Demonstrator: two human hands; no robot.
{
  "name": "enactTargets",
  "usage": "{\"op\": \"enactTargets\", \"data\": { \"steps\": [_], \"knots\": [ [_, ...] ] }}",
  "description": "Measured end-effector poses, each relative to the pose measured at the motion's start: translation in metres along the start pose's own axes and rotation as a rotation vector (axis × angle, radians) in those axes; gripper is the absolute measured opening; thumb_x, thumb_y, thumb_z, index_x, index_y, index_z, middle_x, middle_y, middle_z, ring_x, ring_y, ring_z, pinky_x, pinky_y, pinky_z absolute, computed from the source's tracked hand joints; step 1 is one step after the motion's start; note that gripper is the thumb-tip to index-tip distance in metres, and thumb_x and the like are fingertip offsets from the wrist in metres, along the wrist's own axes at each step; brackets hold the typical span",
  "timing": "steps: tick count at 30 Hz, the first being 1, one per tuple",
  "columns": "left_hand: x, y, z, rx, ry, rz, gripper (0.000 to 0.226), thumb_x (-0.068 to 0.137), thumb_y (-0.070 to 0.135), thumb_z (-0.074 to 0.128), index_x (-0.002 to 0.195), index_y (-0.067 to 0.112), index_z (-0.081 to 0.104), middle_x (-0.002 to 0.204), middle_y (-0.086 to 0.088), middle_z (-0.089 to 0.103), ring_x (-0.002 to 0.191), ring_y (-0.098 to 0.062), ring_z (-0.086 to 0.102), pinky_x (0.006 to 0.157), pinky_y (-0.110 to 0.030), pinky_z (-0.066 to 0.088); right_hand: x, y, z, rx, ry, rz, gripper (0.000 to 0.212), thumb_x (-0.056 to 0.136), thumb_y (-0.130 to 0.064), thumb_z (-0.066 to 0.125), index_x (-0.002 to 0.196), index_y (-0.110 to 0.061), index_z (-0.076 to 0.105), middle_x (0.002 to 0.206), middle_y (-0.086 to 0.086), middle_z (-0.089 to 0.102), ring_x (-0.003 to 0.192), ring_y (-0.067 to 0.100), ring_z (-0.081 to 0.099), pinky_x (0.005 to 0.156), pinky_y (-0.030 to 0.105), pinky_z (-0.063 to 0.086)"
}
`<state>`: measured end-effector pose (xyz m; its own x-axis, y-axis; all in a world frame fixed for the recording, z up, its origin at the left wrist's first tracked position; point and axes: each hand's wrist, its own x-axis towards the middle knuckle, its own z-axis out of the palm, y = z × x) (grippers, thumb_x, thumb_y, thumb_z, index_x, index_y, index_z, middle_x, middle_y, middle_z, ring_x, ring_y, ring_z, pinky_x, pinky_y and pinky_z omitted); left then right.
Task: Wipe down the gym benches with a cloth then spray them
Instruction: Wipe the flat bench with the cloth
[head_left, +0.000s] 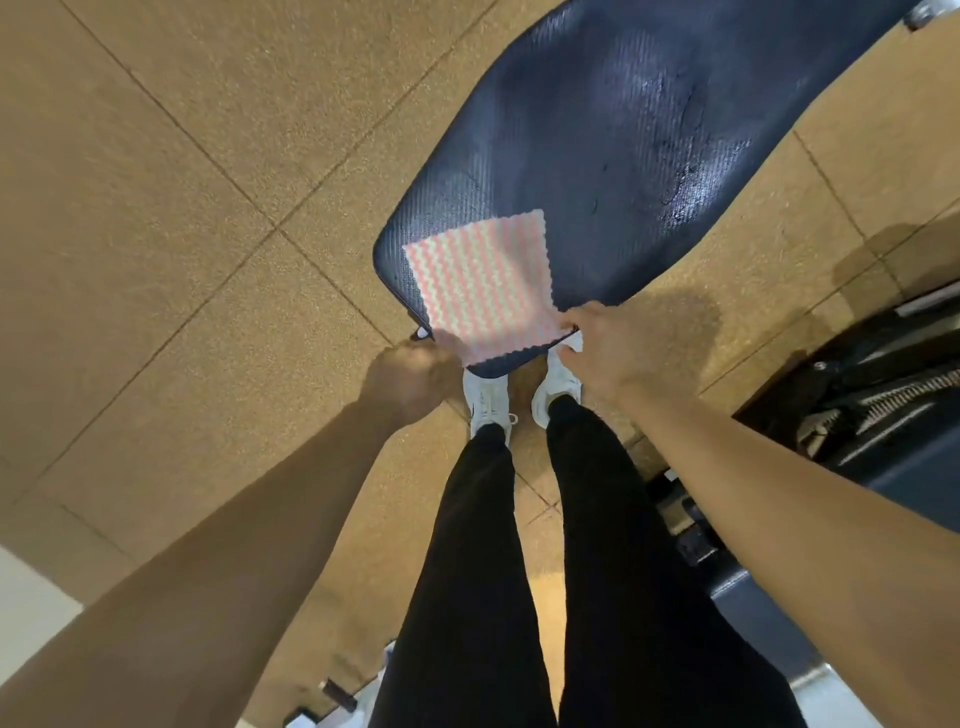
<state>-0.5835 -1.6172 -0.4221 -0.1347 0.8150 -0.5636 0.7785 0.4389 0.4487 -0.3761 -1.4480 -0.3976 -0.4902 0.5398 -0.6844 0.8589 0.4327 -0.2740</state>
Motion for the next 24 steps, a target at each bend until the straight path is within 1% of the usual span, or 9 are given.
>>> {"op": "enactTargets", "data": {
  "steps": [2,4,6,8,11,16,20,22,24],
  "knots": [
    [0.014,-0.005,0.014,0.015,0.174,0.091,0.035,0.086,0.026,0.056,0.110,0.013,0.077,0.108,-0.010,0.075,0.093,-0.035,0.070,0.078,-0.040,0.058,0.010,0.009,0.022,0.308,0.076,0.196,0.038,0.096,-0.035,0.069,0.130,-0.020,0.063,0.133,0.006,0.063,0.115,0.022,0.063,0.092,0.021,0.045],
    [0.034,-0.008,0.026,0.064,0.292,0.197,0.033,0.090,0.019,0.061,0.121,0.013,0.073,0.121,-0.008,0.070,0.105,-0.031,0.066,0.086,-0.041,0.057,0.020,0.019,0.040,0.581,0.176,0.379,0.047,0.090,-0.035,0.075,0.132,-0.021,0.059,0.134,0.005,0.063,0.118,0.023,0.063,0.103,0.031,0.051],
    [0.054,0.000,0.031,0.121,0.315,0.226,0.041,0.103,0.032,0.052,0.140,0.017,0.062,0.146,-0.008,0.057,0.131,-0.030,0.053,0.104,-0.044,0.049,0.031,0.031,0.051,0.776,0.304,0.524,0.057,0.085,-0.027,0.080,0.136,-0.022,0.054,0.136,0.004,0.059,0.121,0.023,0.060,0.104,0.042,0.054],
    [0.073,0.007,0.034,0.307,0.230,0.244,0.058,0.105,0.054,0.044,0.156,0.026,0.041,0.166,-0.008,0.033,0.152,-0.034,0.030,0.118,-0.051,0.034,0.042,0.041,0.055,0.905,0.424,0.615,0.070,0.083,-0.024,0.082,0.143,-0.027,0.045,0.140,0.001,0.053,0.125,0.023,0.057,0.104,0.043,0.053],
    [0.097,0.014,0.042,0.519,0.113,0.247,0.080,0.099,0.073,0.034,0.164,0.032,0.014,0.172,-0.011,0.007,0.156,-0.044,0.008,0.120,-0.066,0.020,0.056,0.050,0.052,0.995,0.515,0.605,0.086,0.085,-0.018,0.081,0.154,-0.034,0.030,0.151,0.000,0.040,0.134,0.025,0.053,0.108,0.043,0.050],
    [0.128,0.019,0.057,0.383,0.246,-0.069,0.086,0.095,0.082,0.024,0.163,0.031,0.016,0.171,-0.014,0.011,0.153,-0.054,0.009,0.117,-0.075,0.013,0.079,0.070,0.055,1.066,0.560,0.533,0.096,0.089,-0.008,0.075,0.161,-0.030,0.016,0.152,-0.005,0.034,0.140,0.022,0.046,0.114,0.045,0.043],
    [0.124,0.031,0.075,0.487,0.167,0.013,0.094,0.088,0.090,0.016,0.163,0.034,0.010,0.171,-0.014,0.009,0.151,-0.056,0.009,0.116,-0.076,0.010,0.087,0.079,0.061,0.954,0.526,0.511,0.098,0.089,-0.016,0.077,0.163,-0.021,0.013,0.151,0.001,0.039,0.143,0.021,0.040,0.120,0.042,0.034],
    [0.113,0.035,0.086,0.522,0.155,0.080,0.096,0.087,0.091,0.016,0.163,0.032,0.005,0.171,-0.018,0.007,0.151,-0.057,0.008,0.115,-0.077,0.009,0.089,0.086,0.067,0.951,0.539,0.471,0.102,0.085,-0.016,0.080,0.163,-0.021,0.013,0.152,-0.001,0.041,0.143,0.021,0.041,0.116,0.044,0.042],
    [0.107,0.035,0.094,0.537,0.146,0.107,0.100,0.087,0.090,0.018,0.163,0.028,0.002,0.170,-0.022,0.005,0.152,-0.056,0.008,0.115,-0.077,0.009,0.087,0.093,0.075,0.953,0.527,0.434,0.105,0.083,-0.016,0.082,0.162,-0.025,0.014,0.155,-0.005,0.039,0.141,0.019,0.044,0.107,0.040,0.052]
  ]
}}
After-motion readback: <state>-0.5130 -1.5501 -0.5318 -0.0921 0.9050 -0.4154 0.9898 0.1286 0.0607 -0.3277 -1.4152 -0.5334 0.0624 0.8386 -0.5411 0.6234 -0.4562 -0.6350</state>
